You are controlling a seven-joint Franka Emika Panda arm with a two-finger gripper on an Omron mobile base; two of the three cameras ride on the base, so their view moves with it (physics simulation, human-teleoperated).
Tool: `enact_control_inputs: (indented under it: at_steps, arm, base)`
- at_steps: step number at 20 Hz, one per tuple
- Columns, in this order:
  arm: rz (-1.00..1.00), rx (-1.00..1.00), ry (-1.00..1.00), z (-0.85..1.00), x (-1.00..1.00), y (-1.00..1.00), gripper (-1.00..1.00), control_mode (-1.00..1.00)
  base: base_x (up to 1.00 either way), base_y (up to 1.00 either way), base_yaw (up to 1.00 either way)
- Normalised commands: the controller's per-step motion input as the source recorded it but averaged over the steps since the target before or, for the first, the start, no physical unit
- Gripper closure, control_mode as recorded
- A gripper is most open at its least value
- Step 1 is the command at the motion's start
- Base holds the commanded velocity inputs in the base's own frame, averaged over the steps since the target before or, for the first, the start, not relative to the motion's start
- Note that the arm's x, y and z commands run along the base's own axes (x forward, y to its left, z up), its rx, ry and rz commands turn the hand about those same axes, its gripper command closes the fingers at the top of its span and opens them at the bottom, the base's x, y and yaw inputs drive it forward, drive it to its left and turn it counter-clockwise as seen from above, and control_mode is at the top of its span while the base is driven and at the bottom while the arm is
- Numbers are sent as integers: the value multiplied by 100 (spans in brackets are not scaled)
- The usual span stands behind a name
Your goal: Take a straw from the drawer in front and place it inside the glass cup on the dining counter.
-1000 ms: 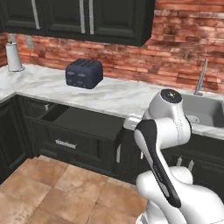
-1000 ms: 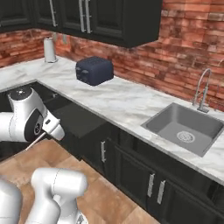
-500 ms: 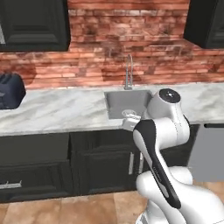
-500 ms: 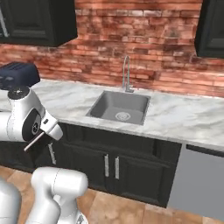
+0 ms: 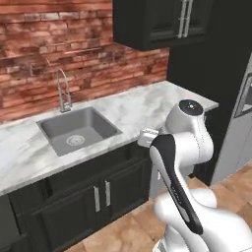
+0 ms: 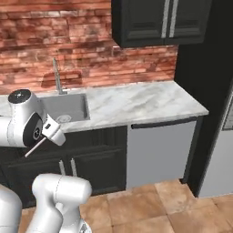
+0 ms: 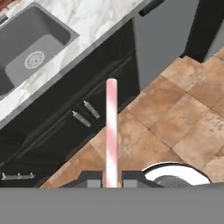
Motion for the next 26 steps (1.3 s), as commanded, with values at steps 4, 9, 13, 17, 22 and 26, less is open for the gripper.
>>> enact_control_inputs:
  at_steps: [4, 9, 13, 17, 22, 26]
  arm:
    - [0, 0, 0, 0, 0, 0, 100, 100]
    - [0, 0, 0, 0, 0, 0, 100, 100]
    - [0, 0, 0, 0, 0, 0, 100, 100]
    - [0, 0, 0, 0, 0, 0, 100, 100]
    - [0, 0, 0, 0, 0, 0, 100, 100]
    - [0, 0, 0, 0, 0, 0, 100, 100]
  base:
    - [-9, -7, -73]
    - [-9, -7, -71]
    - [-8, -8, -68]
    - [-7, -9, -65]
    - [-4, -8, -64]
    - [-3, -7, -62]
